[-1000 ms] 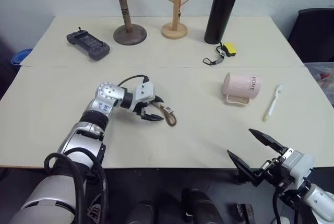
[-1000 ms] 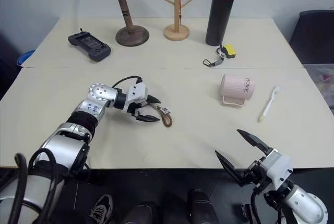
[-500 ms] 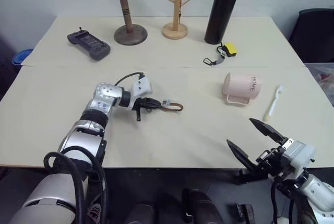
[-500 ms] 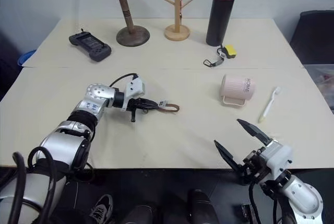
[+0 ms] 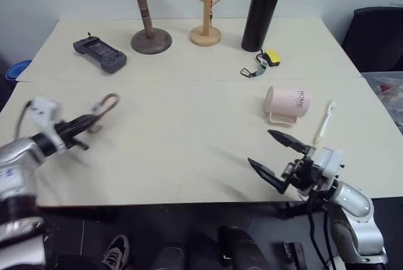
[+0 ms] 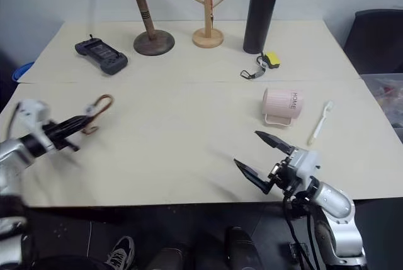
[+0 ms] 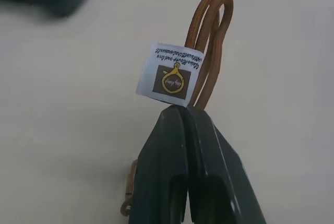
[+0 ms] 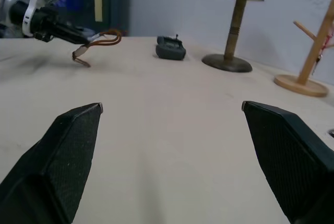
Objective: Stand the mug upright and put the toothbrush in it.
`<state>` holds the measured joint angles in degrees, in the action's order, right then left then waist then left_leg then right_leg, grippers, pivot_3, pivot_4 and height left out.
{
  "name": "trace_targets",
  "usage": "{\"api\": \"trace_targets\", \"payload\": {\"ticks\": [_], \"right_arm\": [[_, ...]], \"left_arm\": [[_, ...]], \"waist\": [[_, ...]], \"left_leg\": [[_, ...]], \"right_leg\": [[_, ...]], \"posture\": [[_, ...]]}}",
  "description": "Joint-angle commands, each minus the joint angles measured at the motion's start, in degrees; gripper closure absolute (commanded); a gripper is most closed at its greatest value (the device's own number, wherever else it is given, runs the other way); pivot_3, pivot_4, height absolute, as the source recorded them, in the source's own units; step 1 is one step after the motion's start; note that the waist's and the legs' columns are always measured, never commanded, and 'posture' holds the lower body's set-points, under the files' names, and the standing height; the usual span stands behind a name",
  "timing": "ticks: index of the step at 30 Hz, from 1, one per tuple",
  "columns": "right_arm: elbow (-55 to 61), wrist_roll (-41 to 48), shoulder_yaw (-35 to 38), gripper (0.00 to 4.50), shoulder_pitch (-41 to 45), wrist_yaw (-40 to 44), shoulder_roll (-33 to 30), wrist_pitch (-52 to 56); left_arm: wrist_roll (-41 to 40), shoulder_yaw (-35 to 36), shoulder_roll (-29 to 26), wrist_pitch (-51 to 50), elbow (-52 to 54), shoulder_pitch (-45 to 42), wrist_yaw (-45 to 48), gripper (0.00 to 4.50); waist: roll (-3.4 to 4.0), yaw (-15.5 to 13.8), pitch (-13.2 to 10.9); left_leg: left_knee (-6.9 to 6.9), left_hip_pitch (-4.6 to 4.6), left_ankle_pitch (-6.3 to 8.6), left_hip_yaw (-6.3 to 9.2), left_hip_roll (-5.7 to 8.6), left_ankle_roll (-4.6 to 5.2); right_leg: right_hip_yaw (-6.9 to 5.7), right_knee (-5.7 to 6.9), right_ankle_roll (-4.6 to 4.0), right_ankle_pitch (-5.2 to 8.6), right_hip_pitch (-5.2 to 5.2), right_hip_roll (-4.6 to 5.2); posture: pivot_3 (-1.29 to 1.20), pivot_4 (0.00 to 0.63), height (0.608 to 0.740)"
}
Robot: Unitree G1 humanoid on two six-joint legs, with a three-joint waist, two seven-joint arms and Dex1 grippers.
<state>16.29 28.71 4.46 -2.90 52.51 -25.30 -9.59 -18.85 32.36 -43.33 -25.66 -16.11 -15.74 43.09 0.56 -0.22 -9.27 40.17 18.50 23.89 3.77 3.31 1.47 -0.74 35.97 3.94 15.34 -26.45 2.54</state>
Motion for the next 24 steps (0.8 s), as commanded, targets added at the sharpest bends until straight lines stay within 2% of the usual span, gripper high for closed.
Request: {"api": "trace_targets", "payload": {"ticks": [1, 3, 4, 5, 8, 13, 15, 16, 17, 19, 21, 24], "right_arm": [[-1.08, -0.19, -3.30, 0.00, 1.44, 3.76, 0.90, -2.49], [-2.25, -0.14, -3.67, 0.00, 2.40, 4.18, 1.35, -2.87], [-2.67, -0.05, -3.65, 0.00, 2.73, 4.26, 1.43, -2.98], [-3.22, -0.08, -3.64, 0.00, 3.17, 4.42, 1.46, -3.13], [-4.26, -0.23, -3.31, 0.00, 4.17, 4.83, 1.08, -3.06], [-1.96, 2.24, -0.08, 0.00, 2.62, 4.37, -2.60, 1.06], [2.17, 10.44, 2.67, 0.00, -0.57, 2.49, -5.62, 10.49], [4.43, 13.77, 4.07, 0.00, -2.69, 1.32, -7.52, 15.28], [5.84, 13.88, 6.05, 0.00, -4.88, 0.33, -8.08, 15.67], [7.69, 13.46, 9.19, 0.00, -8.12, -2.48, -8.22, 16.26], [8.40, 10.63, 11.88, 0.00, -11.73, -5.18, -7.68, 15.59], [8.14, 5.11, 14.40, 0.00, -15.90, -10.18, -5.48, 13.40]], "left_arm": [[-1.53, 8.82, 2.10, -11.94, 12.41, 6.95, -12.42, 4.48], [-2.27, 10.12, 3.77, -15.39, 15.66, 9.19, -15.41, 4.48], [-2.85, 10.58, 4.49, -16.57, 16.77, 9.59, -16.48, 4.03], [-3.06, 10.43, 5.03, -17.11, 17.85, 10.31, -16.94, 3.89], [-3.94, 9.82, 5.54, -15.97, 19.12, 11.29, -16.10, 2.97], [-4.20, 9.08, 1.94, -7.42, 15.08, 8.97, -11.52, 1.44], [-4.29, 7.99, 0.08, -2.49, 13.74, 8.01, -7.54, 0.85], [-5.01, 7.44, -0.76, -1.05, 13.58, 7.59, -5.22, 0.85], [-8.25, 7.01, -0.81, 1.58, 15.20, 6.93, 0.61, 0.85], [-14.61, 6.17, 0.04, 4.91, 19.06, 6.62, 10.43, 0.44], [-11.74, 0.29, -1.40, 7.34, 18.03, 8.07, 15.08, 0.02], [-9.12, -7.06, -1.20, 11.44, 16.54, 8.94, 20.13, 0.02]], "waist": [[-0.02, -1.18, 0.01], [-0.03, -1.71, 0.02], [-0.03, -1.99, 0.02], [-0.07, -2.32, 0.04], [-0.24, -2.30, 0.14], [-0.25, -1.78, 0.15], [-0.24, -1.62, 0.14], [-0.20, -1.60, 0.13], [-0.20, -1.53, 0.13], [-0.21, -1.40, 0.13], [-0.16, -1.25, 0.11], [0.08, -1.02, 0.08]], "left_leg": [[0.01, -0.02, 0.00, 0.03, 0.01, 0.01], [0.01, -0.09, 0.02, 0.04, 0.04, 0.04], [0.01, -0.11, 0.02, 0.08, 0.09, 0.05], [0.02, -0.11, 0.02, 0.11, 0.12, 0.05], [0.04, -0.11, 0.02, 0.13, 0.12, 0.04], [0.02, -0.11, 0.02, 0.13, 0.10, 0.00], [0.02, -0.11, 0.02, 0.15, 0.10, 0.00], [0.00, -0.10, 0.02, 0.15, 0.10, 0.00], [-0.02, -0.09, 0.02, 0.16, 0.09, 0.00], [-0.05, -0.08, 0.02, 0.18, 0.07, 0.00], [-0.04, -0.12, 0.02, 0.18, 0.07, 0.00], [-0.18, -0.51, 0.03, 0.17, 0.07, 0.00]], "right_leg": [[0.00, -0.03, 0.00, 0.00, 0.06, 0.00], [0.01, -0.04, 0.00, 0.00, 0.15, 0.03], [0.02, -0.04, 0.00, 0.00, 0.20, 0.05], [0.01, -0.05, 0.00, 0.00, 0.22, 0.07], [-0.01, -0.05, 0.01, 0.00, 0.21, 0.06], [-0.04, -0.06, 0.00, 0.00, 0.19, 0.04], [-0.07, -0.08, 0.00, 0.00, 0.20, 0.04], [-0.07, -0.09, -0.01, 0.00, 0.19, 0.05], [-0.07, -0.10, -0.01, 0.00, 0.19, 0.06], [-0.11, -0.19, -0.01, 0.01, 0.22, 0.07], [-0.12, -0.21, -0.01, 0.01, 0.31, 0.08], [-0.09, -0.44, -0.01, 0.01, 0.66, 0.06]], "posture": [[0.00, 0.150, 0.740], [0.00, 0.150, 0.740], [0.00, 0.150, 0.740], [0.00, 0.150, 0.740], [0.00, 0.150, 0.740], [0.00, 0.150, 0.740], [0.00, 0.150, 0.740], [0.00, 0.150, 0.740], [0.00, 0.150, 0.740], [0.00, 0.150, 0.740], [0.00, 0.150, 0.740], [0.00, 0.150, 0.740]]}}
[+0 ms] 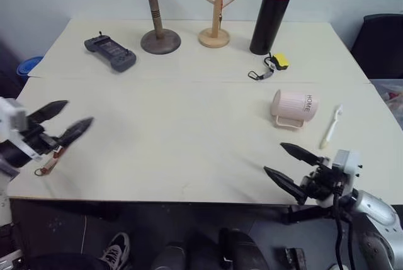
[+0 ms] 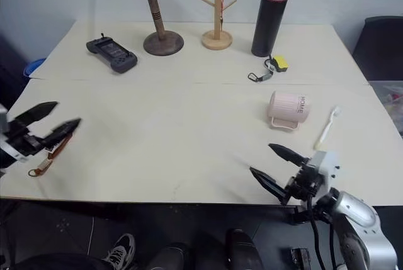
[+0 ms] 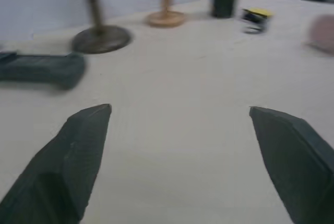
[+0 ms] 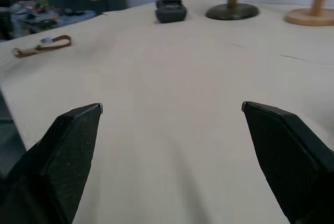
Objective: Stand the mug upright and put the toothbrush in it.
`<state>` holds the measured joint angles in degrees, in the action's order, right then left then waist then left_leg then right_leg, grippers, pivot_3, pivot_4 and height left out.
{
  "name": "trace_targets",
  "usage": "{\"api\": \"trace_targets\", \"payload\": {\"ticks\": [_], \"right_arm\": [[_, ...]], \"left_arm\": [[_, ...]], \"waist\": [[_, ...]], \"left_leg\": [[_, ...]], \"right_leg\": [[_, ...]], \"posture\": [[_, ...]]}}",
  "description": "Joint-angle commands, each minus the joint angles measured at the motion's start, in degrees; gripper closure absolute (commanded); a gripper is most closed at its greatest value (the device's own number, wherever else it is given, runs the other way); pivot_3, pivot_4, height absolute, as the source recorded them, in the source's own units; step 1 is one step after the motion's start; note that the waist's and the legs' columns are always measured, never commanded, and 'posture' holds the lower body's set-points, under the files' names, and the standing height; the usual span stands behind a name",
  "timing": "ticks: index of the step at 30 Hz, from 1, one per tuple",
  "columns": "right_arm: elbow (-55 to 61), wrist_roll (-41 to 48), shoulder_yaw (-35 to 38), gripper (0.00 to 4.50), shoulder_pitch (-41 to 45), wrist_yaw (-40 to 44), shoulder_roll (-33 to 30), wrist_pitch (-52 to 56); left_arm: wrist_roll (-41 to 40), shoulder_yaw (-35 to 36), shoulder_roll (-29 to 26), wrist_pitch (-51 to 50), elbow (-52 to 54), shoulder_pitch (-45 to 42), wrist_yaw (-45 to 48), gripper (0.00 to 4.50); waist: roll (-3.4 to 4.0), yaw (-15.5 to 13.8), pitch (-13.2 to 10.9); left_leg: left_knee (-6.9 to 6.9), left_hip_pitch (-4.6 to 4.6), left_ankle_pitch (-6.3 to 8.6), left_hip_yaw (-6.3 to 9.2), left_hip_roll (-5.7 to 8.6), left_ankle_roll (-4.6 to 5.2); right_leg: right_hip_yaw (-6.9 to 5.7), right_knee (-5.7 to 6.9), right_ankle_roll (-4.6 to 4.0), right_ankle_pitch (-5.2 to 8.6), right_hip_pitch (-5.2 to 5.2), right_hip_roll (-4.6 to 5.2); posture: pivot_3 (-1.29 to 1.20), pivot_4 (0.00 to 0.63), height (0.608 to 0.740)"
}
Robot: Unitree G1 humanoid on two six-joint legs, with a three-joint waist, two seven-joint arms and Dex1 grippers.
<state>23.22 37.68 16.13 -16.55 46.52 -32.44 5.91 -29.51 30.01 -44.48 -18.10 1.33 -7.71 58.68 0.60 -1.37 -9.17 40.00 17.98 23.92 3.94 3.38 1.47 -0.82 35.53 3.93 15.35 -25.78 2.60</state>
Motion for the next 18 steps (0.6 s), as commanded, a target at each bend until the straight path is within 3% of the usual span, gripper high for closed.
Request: {"api": "trace_targets", "payload": {"ticks": [1, 4, 8, 13, 18], "right_arm": [[1.30, -6.30, 2.51, 0.00, -3.00, -5.97, 1.75, -1.74], [3.28, -9.74, 1.58, 0.00, -1.43, -13.82, 1.72, 5.29], [6.57, -0.25, 1.50, 0.00, 11.60, -32.65, 3.82, 31.21], [2.44, 11.91, 7.15, 0.00, 30.19, -56.68, 15.81, 51.76], [-3.17, 8.87, 11.71, 0.00, 41.40, -73.88, 23.75, 59.95]], "left_arm": [[2.01, -6.25, 0.61, 5.29, -1.79, 0.26, 5.04, 0.02], [2.85, -9.83, 1.39, 6.75, -3.74, -0.89, 5.72, 0.02], [3.17, -13.44, 2.17, 7.13, -4.27, -1.74, 6.30, 0.02], [2.40, -14.17, 2.94, 6.60, -2.51, -1.03, 4.97, 0.02], [1.21, -12.85, 3.14, 5.97, 2.36, 3.09, 3.09, 0.02]], "waist": [[0.06, 0.19, -0.03], [0.04, 0.47, -0.03], [0.07, 0.92, -0.03], [0.09, 1.40, -0.02], [0.13, 1.37, 0.00]], "left_leg": [[-0.03, -0.05, 0.00, -0.02, 0.00, 0.00], [0.00, -0.05, 0.00, -0.04, -0.03, -0.01], [0.04, -0.03, 0.00, -0.04, -0.04, -0.01], [0.06, 0.39, -0.04, -0.03, -0.04, -0.08], [0.06, 0.65, -0.06, -0.02, -0.02, -0.10]], "right_leg": [[0.04, 0.01, 0.00, 0.00, 0.01, -0.02], [0.08, 0.06, 0.00, 0.00, -0.01, -0.06], [0.09, 0.11, -0.01, 0.00, -0.05, -0.06], [0.09, 0.41, -0.08, 0.04, -0.60, -0.06], [0.01, 0.43, -0.10, 0.05, -0.83, -0.05]], "posture": [[0.00, 0.150, 0.740], [0.00, 0.150, 0.740], [0.00, 0.150, 0.740], [0.00, 0.150, 0.740], [0.00, 0.150, 0.740]]}}
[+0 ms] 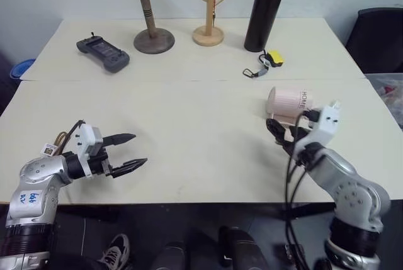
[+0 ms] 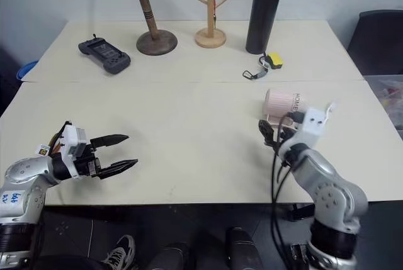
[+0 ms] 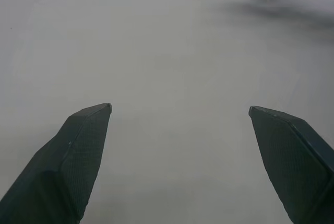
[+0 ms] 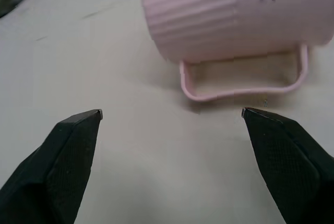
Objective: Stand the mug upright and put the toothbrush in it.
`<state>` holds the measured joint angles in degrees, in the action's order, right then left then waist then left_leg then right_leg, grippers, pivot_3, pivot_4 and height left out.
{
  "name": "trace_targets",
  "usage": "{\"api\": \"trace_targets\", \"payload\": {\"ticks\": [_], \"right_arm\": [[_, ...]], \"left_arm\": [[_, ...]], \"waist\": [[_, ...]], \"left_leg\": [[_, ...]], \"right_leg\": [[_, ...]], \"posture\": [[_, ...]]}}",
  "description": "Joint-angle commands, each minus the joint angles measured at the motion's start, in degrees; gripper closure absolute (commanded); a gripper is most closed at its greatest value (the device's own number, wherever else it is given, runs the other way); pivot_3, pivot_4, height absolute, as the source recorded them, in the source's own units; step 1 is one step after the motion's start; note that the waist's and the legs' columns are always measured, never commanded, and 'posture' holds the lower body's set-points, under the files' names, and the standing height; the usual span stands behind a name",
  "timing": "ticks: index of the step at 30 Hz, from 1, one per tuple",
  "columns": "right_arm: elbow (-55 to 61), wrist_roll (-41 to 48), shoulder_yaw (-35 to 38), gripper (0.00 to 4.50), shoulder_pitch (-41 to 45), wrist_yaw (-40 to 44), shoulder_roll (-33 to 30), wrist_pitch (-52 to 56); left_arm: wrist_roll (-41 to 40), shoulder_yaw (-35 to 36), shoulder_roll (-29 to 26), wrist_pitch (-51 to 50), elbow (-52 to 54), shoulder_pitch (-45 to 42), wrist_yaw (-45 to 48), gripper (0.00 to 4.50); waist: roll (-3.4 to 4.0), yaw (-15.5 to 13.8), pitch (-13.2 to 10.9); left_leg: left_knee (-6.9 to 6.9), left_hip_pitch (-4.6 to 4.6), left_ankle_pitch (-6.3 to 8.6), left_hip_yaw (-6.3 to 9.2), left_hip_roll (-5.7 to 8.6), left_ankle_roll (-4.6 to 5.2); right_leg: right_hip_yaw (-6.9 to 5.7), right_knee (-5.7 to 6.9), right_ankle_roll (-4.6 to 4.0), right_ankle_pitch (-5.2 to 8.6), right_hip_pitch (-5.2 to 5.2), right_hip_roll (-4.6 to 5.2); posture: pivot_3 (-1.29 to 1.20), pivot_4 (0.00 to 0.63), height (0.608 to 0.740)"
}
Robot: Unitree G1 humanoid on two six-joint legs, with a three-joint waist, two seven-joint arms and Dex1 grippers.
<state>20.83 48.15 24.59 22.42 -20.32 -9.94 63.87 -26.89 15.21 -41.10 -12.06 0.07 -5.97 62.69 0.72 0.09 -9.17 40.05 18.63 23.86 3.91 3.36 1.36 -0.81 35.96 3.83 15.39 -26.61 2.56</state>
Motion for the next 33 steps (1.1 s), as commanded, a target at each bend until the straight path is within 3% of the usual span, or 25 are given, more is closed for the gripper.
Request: {"api": "trace_targets", "payload": {"ticks": [1, 8, 13, 16, 23, 28, 31, 33], "right_arm": [[-1.65, -2.67, 4.06, 0.00, 3.68, -9.04, 2.01, 1.80], [-8.97, -1.96, 12.28, 0.00, 12.38, -19.06, 10.17, -0.51], [-17.11, -3.80, 14.00, 0.00, 17.37, -22.10, 11.96, -3.84], [-23.28, -5.65, 12.87, 0.62, 20.71, -22.51, 12.40, -6.19], [-34.37, -10.10, 10.38, 2.96, 23.72, -20.09, 12.21, -9.22], [-37.31, -7.89, 11.44, 4.47, 26.35, -14.94, 11.54, -11.39], [-36.46, -7.12, 6.38, 4.47, 27.31, -3.28, 8.81, -10.75], [-32.35, -12.51, -7.76, 4.47, 26.02, 16.31, 3.17, -16.70]], "left_arm": [[-1.67, 2.30, -0.22, -0.29, 4.66, 2.17, -1.37, 0.02], [-3.29, 3.75, 0.78, -1.83, 10.59, 6.04, -5.10, 0.02], [-2.90, 2.86, 1.72, -1.58, 11.13, 5.83, -6.60, 0.02], [-2.59, 2.15, 2.23, -1.28, 11.09, 4.71, -7.24, 0.00], [-2.24, 1.75, 2.22, -0.43, 10.81, 2.84, -7.92, 0.00], [-2.39, 2.28, 2.40, -0.09, 11.58, 3.92, -8.40, 0.00], [-3.03, 3.38, 2.74, -0.12, 11.80, 4.76, -9.25, 0.00], [-4.25, 5.36, 3.09, -0.48, 11.81, 6.13, -9.83, 0.00]], "waist": [[0.01, -0.10, 0.01], [0.07, 0.36, 0.04], [0.04, 1.37, 0.10], [-0.05, 1.71, 0.16], [-0.37, 3.66, 0.55], [-0.44, 4.47, 0.62], [-0.28, 4.72, 0.52], [0.05, 4.74, 0.32]], "left_leg": [[0.00, 0.01, 0.00, 0.00, 0.03, 0.02], [0.02, -0.03, -0.02, -0.01, 0.02, 0.02], [0.01, -0.13, -0.02, -0.04, 0.02, 0.02], [0.01, -0.21, -0.02, -0.04, 0.02, 0.02], [-0.11, -0.33, -0.03, -0.08, -0.06, -0.01], [-0.13, -0.35, -0.03, -0.08, -0.09, -0.02], [-0.19, -0.33, -0.03, -0.08, -0.09, -0.02], [-0.19, -0.26, -0.03, -0.11, -0.09, -0.02]], "right_leg": [[-0.01, 0.00, 0.00, 0.00, 0.00, 0.02], [0.01, 0.07, 0.01, -0.01, 0.01, 0.00], [0.05, 0.11, 0.01, -0.01, 0.10, -0.02], [0.05, 0.11, 0.01, -0.01, 0.18, -0.02], [0.12, 0.14, -0.05, 0.03, 0.18, -0.13], [0.11, 0.15, -0.07, 0.04, 0.18, -0.14], [0.12, 0.13, -0.09, 0.05, 0.15, -0.14], [0.15, 0.11, -0.09, 0.05, 0.07, -0.14]], "posture": [[0.00, 0.150, 0.740], [0.00, 0.150, 0.740], [0.00, 0.150, 0.740], [0.00, 0.150, 0.740], [0.00, 0.150, 0.740], [0.00, 0.150, 0.740], [0.00, 0.150, 0.740], [0.00, 0.150, 0.740]]}}
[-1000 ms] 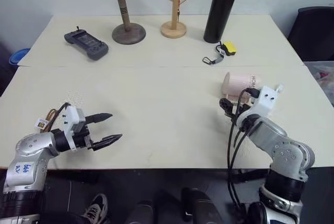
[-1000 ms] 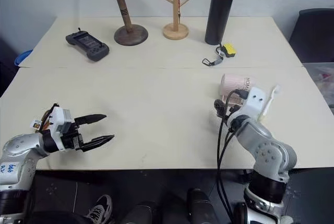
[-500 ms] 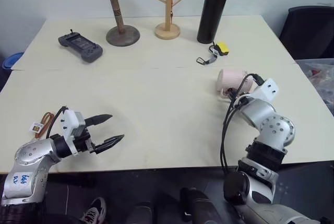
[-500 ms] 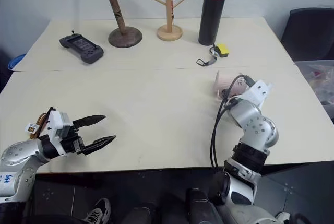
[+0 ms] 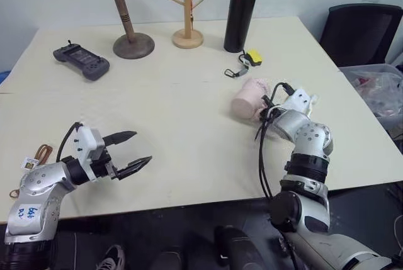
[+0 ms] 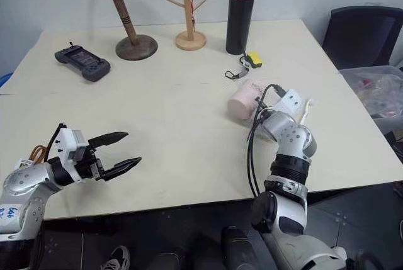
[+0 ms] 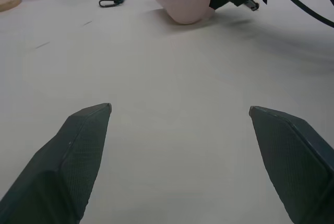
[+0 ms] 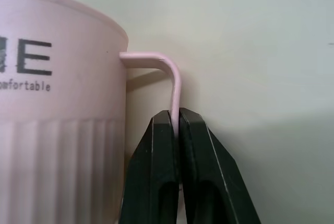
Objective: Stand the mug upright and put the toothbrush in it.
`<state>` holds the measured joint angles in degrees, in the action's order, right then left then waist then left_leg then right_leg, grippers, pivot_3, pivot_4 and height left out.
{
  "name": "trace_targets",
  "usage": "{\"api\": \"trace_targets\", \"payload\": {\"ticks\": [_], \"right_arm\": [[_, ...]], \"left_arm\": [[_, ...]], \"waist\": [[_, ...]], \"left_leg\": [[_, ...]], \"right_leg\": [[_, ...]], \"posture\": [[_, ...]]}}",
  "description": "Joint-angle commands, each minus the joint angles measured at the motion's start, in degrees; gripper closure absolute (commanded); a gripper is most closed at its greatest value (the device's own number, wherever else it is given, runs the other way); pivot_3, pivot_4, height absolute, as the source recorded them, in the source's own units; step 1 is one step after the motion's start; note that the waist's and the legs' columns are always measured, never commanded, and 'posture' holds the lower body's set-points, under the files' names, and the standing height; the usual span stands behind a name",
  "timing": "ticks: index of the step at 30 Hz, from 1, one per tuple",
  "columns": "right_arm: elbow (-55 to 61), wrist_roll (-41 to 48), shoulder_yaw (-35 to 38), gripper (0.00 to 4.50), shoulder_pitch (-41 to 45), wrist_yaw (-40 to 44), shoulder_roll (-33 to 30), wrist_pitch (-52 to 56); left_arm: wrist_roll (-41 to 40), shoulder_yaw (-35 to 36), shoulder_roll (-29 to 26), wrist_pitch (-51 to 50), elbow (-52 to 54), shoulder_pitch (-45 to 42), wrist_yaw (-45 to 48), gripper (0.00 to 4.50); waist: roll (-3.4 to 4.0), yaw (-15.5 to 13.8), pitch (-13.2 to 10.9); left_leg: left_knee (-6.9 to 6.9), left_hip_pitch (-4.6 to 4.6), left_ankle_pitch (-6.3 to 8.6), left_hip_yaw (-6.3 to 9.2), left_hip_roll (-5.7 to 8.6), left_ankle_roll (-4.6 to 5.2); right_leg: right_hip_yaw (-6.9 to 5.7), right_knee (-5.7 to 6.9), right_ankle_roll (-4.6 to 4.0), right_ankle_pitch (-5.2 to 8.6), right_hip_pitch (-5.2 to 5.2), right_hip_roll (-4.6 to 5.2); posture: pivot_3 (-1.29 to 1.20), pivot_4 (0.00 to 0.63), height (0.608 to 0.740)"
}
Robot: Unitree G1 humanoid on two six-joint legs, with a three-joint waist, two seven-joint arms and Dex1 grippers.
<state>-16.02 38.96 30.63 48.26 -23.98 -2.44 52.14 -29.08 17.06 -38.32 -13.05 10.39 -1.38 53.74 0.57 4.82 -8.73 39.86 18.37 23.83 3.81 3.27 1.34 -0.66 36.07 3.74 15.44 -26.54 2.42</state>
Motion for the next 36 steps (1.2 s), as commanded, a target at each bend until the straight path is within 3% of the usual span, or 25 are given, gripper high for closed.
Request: {"api": "trace_targets", "payload": {"ticks": [1, 2, 5, 9, 14, 16, 17, 21, 26, 30, 32, 34, 36], "right_arm": [[5.68, -5.53, -18.52, 4.47, -0.39, 26.12, -6.24, -7.69], [6.41, -8.54, -23.34, 4.47, -1.07, 31.75, -8.13, -11.69], [3.54, -21.20, -36.35, 4.47, -3.64, 46.58, -10.10, -37.93], [-9.82, -29.75, -40.83, 4.47, -4.00, 49.82, -6.03, -63.17], [-26.85, -34.05, -40.39, 4.47, -2.98, 48.81, -0.94, -79.74], [-31.15, -35.25, -40.12, 4.47, -3.00, 48.42, -0.26, -81.96], [-31.80, -32.92, -39.42, 4.47, -3.34, 52.63, 0.18, -80.78], [-32.65, -31.15, -36.99, 3.50, -3.94, 56.16, -0.54, -79.92], [-24.05, -31.82, -35.45, 1.78, -5.62, 56.81, -5.58, -72.75], [-0.80, -26.68, -34.78, 0.50, -17.04, 66.07, -17.64, -57.24], [9.81, -23.03, -31.65, 0.03, -25.30, 69.10, -24.28, -53.10], [17.16, -18.19, -27.69, 0.03, -32.08, 71.25, -28.21, -50.48], [18.67, -12.82, -19.53, 0.03, -41.45, 78.77, -30.50, -61.13]], "left_arm": [[-2.45, 4.19, 0.41, 0.40, 1.51, 2.05, -1.02, 0.00], [-3.18, 5.13, 0.66, 0.11, 1.54, 2.63, -1.25, 0.00], [-6.17, 9.51, 1.42, -1.14, 2.62, 7.84, -1.13, 0.00], [-8.62, 12.05, 1.91, -0.86, 5.26, 13.31, 0.63, 0.00], [-14.30, 13.64, 1.93, -3.46, 10.46, 16.55, 1.71, 0.00], [-15.03, 13.68, 1.57, -4.43, 11.76, 17.42, 1.59, 0.00], [-15.11, 13.69, 1.53, -4.61, 11.95, 17.40, 1.26, 0.00], [-15.13, 13.59, 1.62, -4.71, 12.14, 16.67, 0.40, 0.00], [-14.07, 11.67, 1.47, -4.92, 11.22, 14.70, 0.35, 0.00], [-13.88, 10.06, 0.63, -5.03, 7.85, 11.60, 2.08, 0.00], [-9.29, 8.59, 0.49, -0.33, 4.55, 8.79, 2.43, 0.00], [-6.89, 7.45, 0.34, 2.38, 2.03, 6.63, 3.30, 0.00], [-7.84, 6.24, 0.21, 0.86, 0.94, 4.32, 3.77, 0.00]], "waist": [[0.47, 0.05, -0.28], [0.56, 0.04, -0.33], [0.55, 0.01, -0.33], [0.47, -0.03, -0.32], [0.43, -1.47, -0.35], [0.43, -1.64, -0.35], [0.43, -1.64, -0.34], [0.44, -1.53, -0.35], [0.45, -1.87, -0.35], [0.47, -3.38, -0.35], [0.48, -4.55, -0.35], [0.47, -4.96, -0.36], [0.43, -5.01, -0.38]], "left_leg": [[0.00, 0.05, 0.00, -0.02, 0.00, 0.01], [-0.01, 0.08, 0.01, -0.04, 0.01, 0.02], [-0.13, 0.06, 0.01, -0.03, -0.02, 0.02], [-0.19, -0.03, 0.01, -0.06, 0.00, 0.01], [0.12, 0.05, 0.01, 0.06, 0.06, 0.01], [0.14, 0.03, 0.02, 0.07, 0.09, 0.02], [0.14, 0.04, 0.02, 0.07, 0.09, 0.02], [0.14, 0.01, 0.02, 0.09, 0.06, 0.01], [0.15, 0.05, 0.02, 0.13, 0.07, 0.01], [0.15, 0.12, 0.02, 0.22, 0.07, 0.02], [0.15, 0.20, 0.04, 0.33, 0.07, 0.03], [0.16, 0.23, 0.06, 0.31, 0.07, 0.05], [0.19, 0.19, 0.06, 0.26, 0.08, 0.05]], "right_leg": [[0.01, -0.01, 0.00, 0.00, -0.07, 0.00], [0.03, -0.04, 0.01, 0.00, -0.10, 0.00], [0.00, -0.09, 0.01, 0.00, -0.12, -0.01], [-0.03, -0.12, 0.01, 0.00, -0.07, 0.00], [-0.18, -0.10, 0.01, 0.00, 0.04, 0.11], [-0.19, -0.10, 0.01, 0.00, 0.08, 0.13], [-0.19, -0.11, 0.01, 0.00, 0.08, 0.13], [-0.21, -0.09, 0.01, 0.00, 0.10, 0.10], [-0.22, -0.11, 0.00, 0.00, 0.10, 0.12], [-0.26, -0.14, 0.01, 0.00, 0.08, 0.14], [-0.29, -0.21, 0.01, 0.00, 0.07, 0.14], [-0.28, -0.29, 0.02, -0.01, 0.09, 0.13], [-0.22, -0.41, 0.03, -0.01, 0.10, 0.13]], "posture": [[0.00, 0.150, 0.740], [0.00, 0.150, 0.740], [0.00, 0.150, 0.740], [0.00, 0.150, 0.740], [0.00, 0.150, 0.740], [0.00, 0.150, 0.740], [0.00, 0.150, 0.740], [0.00, 0.150, 0.740], [0.00, 0.150, 0.740], [0.00, 0.150, 0.740], [0.00, 0.150, 0.740], [0.00, 0.150, 0.740], [0.00, 0.150, 0.740]]}}
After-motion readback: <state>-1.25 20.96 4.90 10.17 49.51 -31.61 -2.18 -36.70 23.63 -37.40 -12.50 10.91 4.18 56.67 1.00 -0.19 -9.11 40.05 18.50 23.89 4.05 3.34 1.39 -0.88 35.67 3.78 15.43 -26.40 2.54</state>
